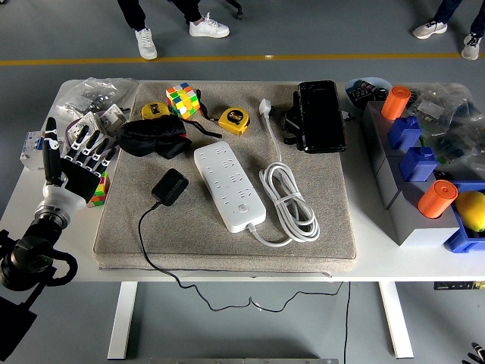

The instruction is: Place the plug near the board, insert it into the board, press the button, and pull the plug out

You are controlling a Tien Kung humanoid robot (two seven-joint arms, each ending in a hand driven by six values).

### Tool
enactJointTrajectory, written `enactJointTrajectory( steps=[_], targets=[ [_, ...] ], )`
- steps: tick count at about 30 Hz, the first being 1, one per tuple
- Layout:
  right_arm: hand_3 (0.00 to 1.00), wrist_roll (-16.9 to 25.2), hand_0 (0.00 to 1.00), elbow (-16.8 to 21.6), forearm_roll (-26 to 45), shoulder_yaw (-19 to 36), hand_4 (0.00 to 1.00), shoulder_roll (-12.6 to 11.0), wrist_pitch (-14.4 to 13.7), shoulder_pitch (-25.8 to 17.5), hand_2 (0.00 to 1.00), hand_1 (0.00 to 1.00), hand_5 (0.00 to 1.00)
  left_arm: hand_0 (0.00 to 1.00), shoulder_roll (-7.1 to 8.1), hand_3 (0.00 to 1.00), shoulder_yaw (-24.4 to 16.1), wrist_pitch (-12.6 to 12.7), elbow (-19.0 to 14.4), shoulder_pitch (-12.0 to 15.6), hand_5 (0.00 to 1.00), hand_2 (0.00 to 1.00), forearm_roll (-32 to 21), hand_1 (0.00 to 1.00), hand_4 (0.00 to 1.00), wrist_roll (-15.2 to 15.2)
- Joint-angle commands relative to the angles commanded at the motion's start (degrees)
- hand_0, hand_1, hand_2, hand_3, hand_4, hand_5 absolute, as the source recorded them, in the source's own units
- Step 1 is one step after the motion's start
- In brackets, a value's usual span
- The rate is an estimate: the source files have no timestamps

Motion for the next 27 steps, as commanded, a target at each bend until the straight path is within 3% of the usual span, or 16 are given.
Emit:
enactJointTrajectory(
  steps=[11, 27],
  targets=[
    [0.487, -0.16, 0.591, -1.38, 2.20, -1.68, 0.756, 0.54, 0.03, -0.67, 0.559, 0.643, 0.488, 0.416, 0.90, 0.627, -1.37, -0.04, -2.30, 2.86, 0.655, 0.577, 1.58, 0.515, 0.998, 0.11],
    [0.488, -0.12, 0.592, -2.14, 4.28, -2.79, 0.757, 1.10, -0.04, -0.38, 0.560, 0.643, 0.490, 0.412, 1.40, 0.622, -2.30, -0.08, -4.14, 4.09, 0.640, 0.574, 3.19, 0.510, 0.998, 0.79]
  ],
)
